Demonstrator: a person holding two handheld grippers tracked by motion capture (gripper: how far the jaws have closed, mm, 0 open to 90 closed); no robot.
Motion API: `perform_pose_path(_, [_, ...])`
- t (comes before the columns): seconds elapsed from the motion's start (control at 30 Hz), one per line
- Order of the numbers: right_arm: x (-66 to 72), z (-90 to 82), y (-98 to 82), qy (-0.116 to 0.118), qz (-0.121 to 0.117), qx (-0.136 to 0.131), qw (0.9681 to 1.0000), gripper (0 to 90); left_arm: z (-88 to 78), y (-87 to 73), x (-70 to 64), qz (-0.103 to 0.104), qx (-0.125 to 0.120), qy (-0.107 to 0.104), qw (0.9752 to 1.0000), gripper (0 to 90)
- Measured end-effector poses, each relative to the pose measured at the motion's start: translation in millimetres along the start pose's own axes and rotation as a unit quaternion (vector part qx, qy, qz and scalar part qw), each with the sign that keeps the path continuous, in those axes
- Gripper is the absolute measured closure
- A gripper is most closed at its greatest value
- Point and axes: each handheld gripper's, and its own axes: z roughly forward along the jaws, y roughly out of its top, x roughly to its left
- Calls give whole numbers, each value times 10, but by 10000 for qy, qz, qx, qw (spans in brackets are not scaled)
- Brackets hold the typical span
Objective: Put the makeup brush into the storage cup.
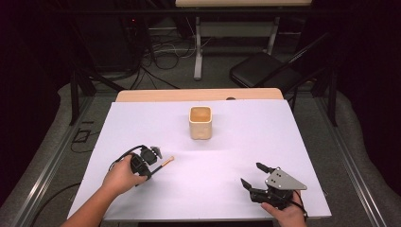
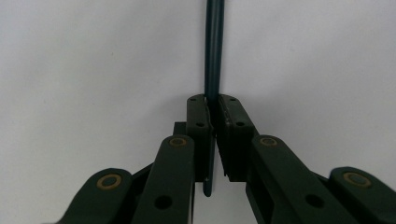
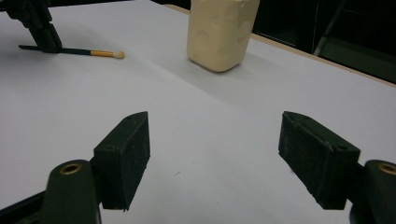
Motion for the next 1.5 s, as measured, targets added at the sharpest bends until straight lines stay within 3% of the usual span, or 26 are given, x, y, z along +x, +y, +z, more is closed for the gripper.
perform_pose_path(0.4, [0, 4, -1, 3, 2, 4, 10000, 247, -43, -27, 26, -69, -47, -26, 10000, 835])
perform_pose_path(0.97, [3, 2, -1, 1, -5, 8, 10000, 247, -153, -96, 35, -140, -415, -61, 9990, 837])
perform_pose_path(1.5, [4, 4, -1, -9, -9, 20, 10000, 247, -309, -203, 22, -274, -1095, -214, 9934, 837])
